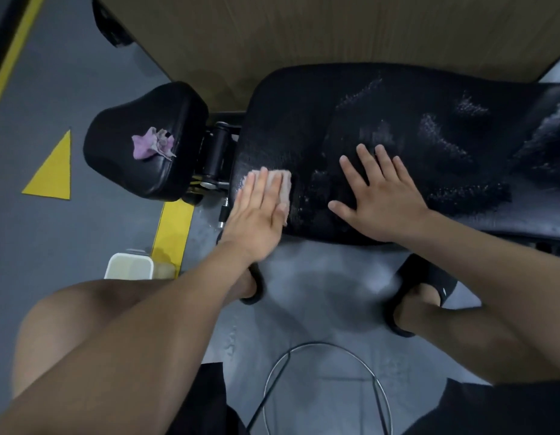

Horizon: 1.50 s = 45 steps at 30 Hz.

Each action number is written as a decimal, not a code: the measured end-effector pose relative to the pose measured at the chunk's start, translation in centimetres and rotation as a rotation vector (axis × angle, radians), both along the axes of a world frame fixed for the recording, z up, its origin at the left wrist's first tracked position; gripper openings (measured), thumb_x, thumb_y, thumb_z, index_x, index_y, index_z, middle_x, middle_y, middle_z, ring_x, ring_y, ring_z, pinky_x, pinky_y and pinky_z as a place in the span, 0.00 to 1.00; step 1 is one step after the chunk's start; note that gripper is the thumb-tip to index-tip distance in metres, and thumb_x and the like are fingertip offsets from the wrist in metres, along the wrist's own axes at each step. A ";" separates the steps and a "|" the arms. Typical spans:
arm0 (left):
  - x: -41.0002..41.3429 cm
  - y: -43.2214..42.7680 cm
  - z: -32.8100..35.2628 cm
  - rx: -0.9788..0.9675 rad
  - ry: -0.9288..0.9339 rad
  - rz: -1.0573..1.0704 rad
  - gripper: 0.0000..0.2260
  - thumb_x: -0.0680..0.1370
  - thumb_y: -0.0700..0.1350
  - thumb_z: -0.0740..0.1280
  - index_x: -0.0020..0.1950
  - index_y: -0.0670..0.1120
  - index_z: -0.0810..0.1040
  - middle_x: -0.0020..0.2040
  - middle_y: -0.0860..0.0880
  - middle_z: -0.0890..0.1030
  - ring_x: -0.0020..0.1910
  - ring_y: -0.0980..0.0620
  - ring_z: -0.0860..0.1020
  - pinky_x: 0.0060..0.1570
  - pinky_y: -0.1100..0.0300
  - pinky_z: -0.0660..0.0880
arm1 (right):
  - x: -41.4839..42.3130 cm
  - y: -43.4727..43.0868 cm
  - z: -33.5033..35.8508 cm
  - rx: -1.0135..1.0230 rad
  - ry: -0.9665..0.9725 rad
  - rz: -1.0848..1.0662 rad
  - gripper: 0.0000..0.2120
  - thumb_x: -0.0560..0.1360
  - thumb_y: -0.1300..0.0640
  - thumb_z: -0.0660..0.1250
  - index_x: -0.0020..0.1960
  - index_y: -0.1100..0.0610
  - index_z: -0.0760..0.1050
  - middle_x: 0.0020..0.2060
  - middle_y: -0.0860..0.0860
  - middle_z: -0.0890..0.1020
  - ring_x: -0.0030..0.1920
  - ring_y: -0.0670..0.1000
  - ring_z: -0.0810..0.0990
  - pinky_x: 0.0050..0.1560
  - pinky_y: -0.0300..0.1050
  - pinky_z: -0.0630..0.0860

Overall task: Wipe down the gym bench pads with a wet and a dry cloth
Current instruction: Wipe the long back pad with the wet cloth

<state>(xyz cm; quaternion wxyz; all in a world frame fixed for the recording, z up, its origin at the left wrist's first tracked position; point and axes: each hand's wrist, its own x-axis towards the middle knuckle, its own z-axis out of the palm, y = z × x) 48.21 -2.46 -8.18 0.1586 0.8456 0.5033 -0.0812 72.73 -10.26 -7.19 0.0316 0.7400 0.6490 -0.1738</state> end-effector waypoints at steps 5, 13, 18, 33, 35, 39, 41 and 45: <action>1.3 -3.2 -0.2 0.059 0.013 0.044 0.28 0.86 0.54 0.45 0.83 0.53 0.37 0.83 0.49 0.37 0.80 0.49 0.33 0.79 0.50 0.34 | 0.4 0.4 0.6 -0.047 0.004 0.021 0.42 0.78 0.26 0.42 0.83 0.47 0.36 0.82 0.53 0.37 0.82 0.58 0.35 0.81 0.59 0.40; 3.3 -3.0 0.0 0.003 0.037 0.027 0.27 0.85 0.56 0.44 0.83 0.54 0.37 0.83 0.48 0.35 0.80 0.49 0.32 0.78 0.51 0.32 | 0.4 0.8 0.7 -0.125 -0.001 0.032 0.42 0.78 0.26 0.42 0.82 0.47 0.33 0.82 0.53 0.34 0.81 0.59 0.33 0.81 0.60 0.38; 4.3 -5.5 -0.2 0.087 0.027 0.023 0.28 0.85 0.56 0.43 0.83 0.51 0.39 0.83 0.46 0.39 0.81 0.45 0.35 0.79 0.47 0.37 | 0.9 1.1 1.5 -0.150 0.003 0.046 0.42 0.78 0.26 0.43 0.82 0.46 0.33 0.82 0.52 0.34 0.81 0.58 0.33 0.81 0.59 0.39; 4.8 -4.1 0.8 -0.016 0.056 -0.060 0.28 0.86 0.56 0.45 0.83 0.54 0.36 0.82 0.50 0.35 0.80 0.51 0.31 0.79 0.50 0.36 | 2.0 1.0 2.1 -0.182 0.054 0.058 0.41 0.79 0.28 0.47 0.82 0.44 0.34 0.81 0.49 0.33 0.81 0.55 0.32 0.81 0.57 0.39; 4.8 -3.0 0.9 -0.047 0.062 -0.070 0.28 0.86 0.56 0.45 0.82 0.55 0.36 0.82 0.51 0.34 0.79 0.52 0.30 0.79 0.51 0.34 | 2.0 1.1 2.0 -0.179 0.069 0.057 0.40 0.79 0.28 0.48 0.82 0.44 0.34 0.81 0.49 0.33 0.81 0.55 0.32 0.81 0.57 0.39; 7.0 0.7 0.9 -0.055 0.071 -0.076 0.27 0.86 0.56 0.45 0.82 0.55 0.35 0.82 0.51 0.34 0.79 0.53 0.30 0.78 0.52 0.33 | 2.0 1.2 1.6 -0.147 0.090 0.051 0.41 0.80 0.29 0.49 0.83 0.45 0.35 0.82 0.50 0.34 0.81 0.56 0.32 0.81 0.58 0.40; 8.5 2.9 0.7 -0.037 0.077 -0.071 0.27 0.86 0.55 0.44 0.82 0.55 0.35 0.82 0.51 0.34 0.79 0.53 0.31 0.77 0.54 0.31 | 2.1 1.2 1.5 -0.137 0.083 0.058 0.40 0.80 0.29 0.48 0.82 0.45 0.34 0.82 0.50 0.34 0.81 0.56 0.33 0.81 0.58 0.40; 11.7 7.9 0.5 -0.026 0.110 -0.101 0.27 0.85 0.56 0.43 0.82 0.56 0.35 0.82 0.51 0.34 0.80 0.51 0.31 0.78 0.51 0.33 | 2.5 1.2 1.6 -0.117 0.085 0.068 0.41 0.80 0.29 0.48 0.83 0.47 0.34 0.82 0.50 0.34 0.81 0.55 0.33 0.82 0.56 0.41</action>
